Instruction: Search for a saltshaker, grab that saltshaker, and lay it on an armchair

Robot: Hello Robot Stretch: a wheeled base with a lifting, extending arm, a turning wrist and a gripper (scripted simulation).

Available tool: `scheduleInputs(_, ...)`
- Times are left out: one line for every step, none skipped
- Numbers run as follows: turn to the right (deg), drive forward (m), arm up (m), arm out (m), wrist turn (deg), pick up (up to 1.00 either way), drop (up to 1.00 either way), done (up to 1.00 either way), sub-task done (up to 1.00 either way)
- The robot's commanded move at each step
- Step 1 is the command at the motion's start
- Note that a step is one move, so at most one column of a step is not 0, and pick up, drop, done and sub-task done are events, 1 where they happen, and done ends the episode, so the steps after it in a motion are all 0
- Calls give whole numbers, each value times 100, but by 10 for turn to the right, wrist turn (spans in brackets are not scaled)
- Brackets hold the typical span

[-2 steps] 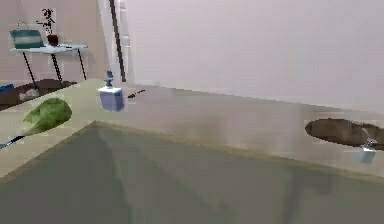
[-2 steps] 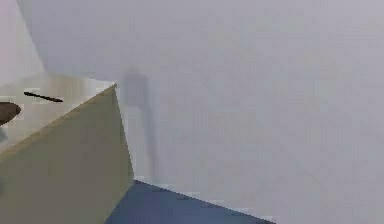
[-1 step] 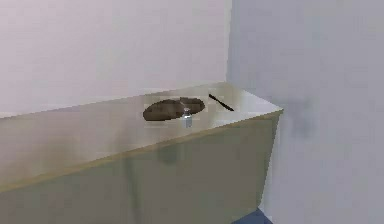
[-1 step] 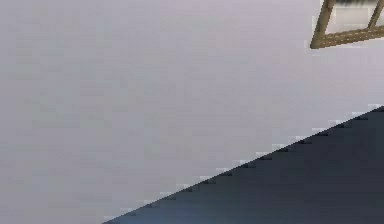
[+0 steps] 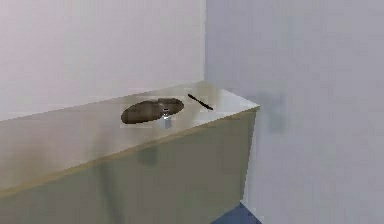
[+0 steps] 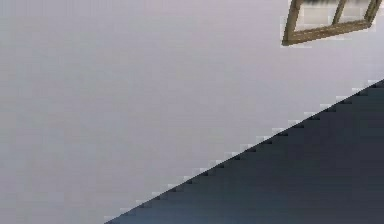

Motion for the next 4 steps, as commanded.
scheduleInputs(0,35,0,0,0,0,0,0,0)
scheduleInputs(-450,0,0,0,0,0,0,0,0)
scheduleInputs(-450,0,0,0,0,0,0,0,0)
scheduleInputs(-120,0,0,0,0,0,0,0,0)
